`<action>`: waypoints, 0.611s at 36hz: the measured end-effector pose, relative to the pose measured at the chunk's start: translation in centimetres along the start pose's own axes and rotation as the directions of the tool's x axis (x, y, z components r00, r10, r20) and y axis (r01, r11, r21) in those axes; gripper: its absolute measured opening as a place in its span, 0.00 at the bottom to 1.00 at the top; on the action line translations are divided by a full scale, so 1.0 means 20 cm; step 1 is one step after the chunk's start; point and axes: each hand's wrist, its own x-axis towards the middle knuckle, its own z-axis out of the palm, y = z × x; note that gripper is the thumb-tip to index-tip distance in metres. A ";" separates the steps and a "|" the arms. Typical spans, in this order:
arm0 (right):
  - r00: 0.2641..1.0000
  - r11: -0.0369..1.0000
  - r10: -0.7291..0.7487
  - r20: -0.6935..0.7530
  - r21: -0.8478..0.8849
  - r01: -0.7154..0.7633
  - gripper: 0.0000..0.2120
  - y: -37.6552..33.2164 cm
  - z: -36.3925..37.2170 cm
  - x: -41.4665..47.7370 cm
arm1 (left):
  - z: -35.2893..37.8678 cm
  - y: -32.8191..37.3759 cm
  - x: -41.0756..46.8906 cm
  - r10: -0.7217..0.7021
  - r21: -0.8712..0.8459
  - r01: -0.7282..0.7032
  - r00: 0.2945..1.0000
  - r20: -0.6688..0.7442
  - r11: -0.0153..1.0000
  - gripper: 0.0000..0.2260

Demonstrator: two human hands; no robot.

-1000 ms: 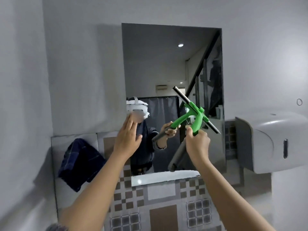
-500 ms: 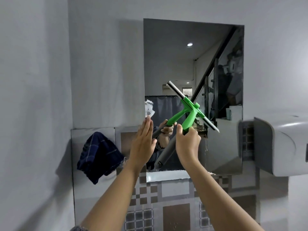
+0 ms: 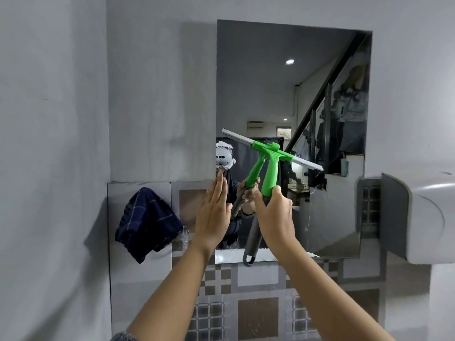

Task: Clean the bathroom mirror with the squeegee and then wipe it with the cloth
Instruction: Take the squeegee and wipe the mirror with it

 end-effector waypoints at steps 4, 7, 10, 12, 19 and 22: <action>1.000 0.998 -0.021 0.014 -0.051 0.022 0.13 0.02 -0.02 0.01 | 0.00 0.01 0.00 -0.019 0.001 0.019 1.000 0.014 1.000 0.30; 0.999 0.997 -0.031 0.037 -0.076 0.034 0.14 0.03 -0.03 0.02 | 0.00 0.01 0.00 -0.024 0.006 0.024 1.000 0.018 1.000 0.30; 0.997 0.991 -0.051 0.055 -0.122 0.058 0.14 0.05 -0.05 0.02 | 0.01 0.02 -0.01 -0.029 0.010 0.029 0.999 0.027 1.000 0.30; 0.996 0.985 -0.069 0.065 -0.154 0.078 0.13 0.06 -0.07 0.03 | 0.01 0.02 -0.01 -0.035 0.015 0.035 0.999 0.025 0.999 0.30; 0.987 0.944 -0.121 0.103 -0.297 0.147 0.18 0.09 -0.14 0.06 | 0.02 0.03 -0.03 -0.049 0.011 0.048 0.999 0.008 0.999 0.31; 0.984 0.922 -0.134 0.117 -0.349 0.168 0.18 0.11 -0.18 0.08 | 0.02 0.03 -0.04 -0.051 0.005 0.051 0.999 0.012 0.999 0.32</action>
